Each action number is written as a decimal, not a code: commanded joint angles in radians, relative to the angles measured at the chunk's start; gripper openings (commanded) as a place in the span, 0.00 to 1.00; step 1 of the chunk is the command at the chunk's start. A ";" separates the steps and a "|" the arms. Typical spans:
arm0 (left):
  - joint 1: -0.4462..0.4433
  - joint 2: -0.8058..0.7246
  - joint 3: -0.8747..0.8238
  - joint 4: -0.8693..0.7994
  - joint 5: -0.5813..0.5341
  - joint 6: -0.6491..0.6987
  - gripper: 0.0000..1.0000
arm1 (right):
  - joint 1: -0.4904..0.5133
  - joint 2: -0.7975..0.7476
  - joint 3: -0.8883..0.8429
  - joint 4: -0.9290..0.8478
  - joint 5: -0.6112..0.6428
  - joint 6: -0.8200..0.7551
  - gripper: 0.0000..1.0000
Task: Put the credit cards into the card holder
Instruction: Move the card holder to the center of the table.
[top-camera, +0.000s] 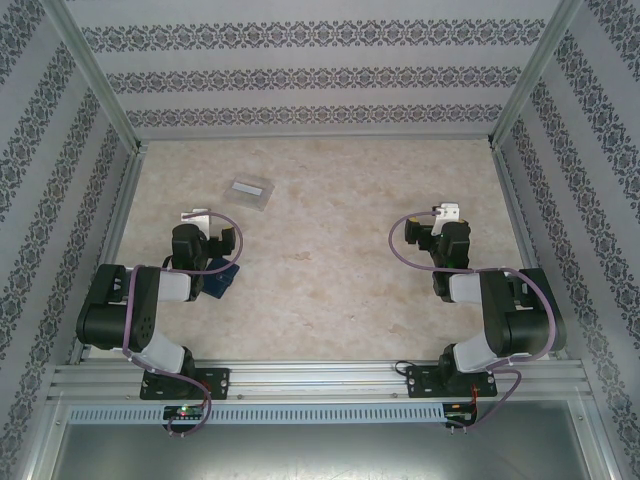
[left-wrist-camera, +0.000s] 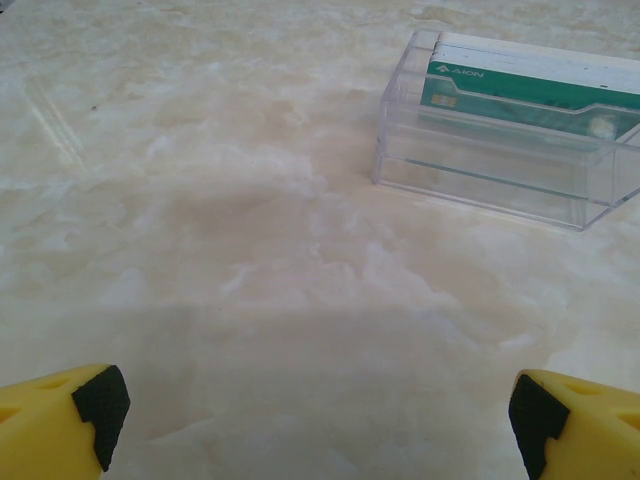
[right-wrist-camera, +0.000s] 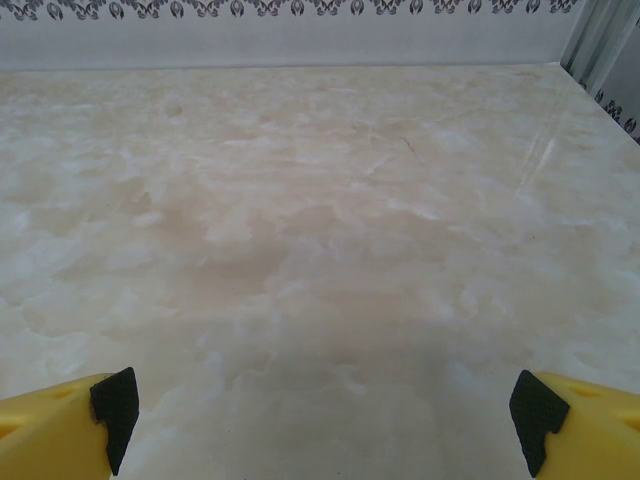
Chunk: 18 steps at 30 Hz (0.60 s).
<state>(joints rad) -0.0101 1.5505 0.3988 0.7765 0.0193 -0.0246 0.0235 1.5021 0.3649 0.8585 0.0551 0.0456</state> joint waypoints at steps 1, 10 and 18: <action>0.015 0.010 0.017 0.047 0.011 0.023 0.99 | 0.001 0.007 0.020 0.034 0.009 -0.016 0.98; 0.013 -0.142 0.172 -0.347 0.042 0.008 0.99 | -0.014 -0.057 0.019 -0.003 0.010 0.007 0.98; 0.017 -0.322 0.560 -1.205 0.009 -0.518 0.99 | 0.002 -0.445 0.046 -0.326 0.145 0.156 0.98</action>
<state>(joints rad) -0.0101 1.2465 0.8680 0.0395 0.0414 -0.2703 0.0177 1.1465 0.3744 0.6540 0.1303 0.0860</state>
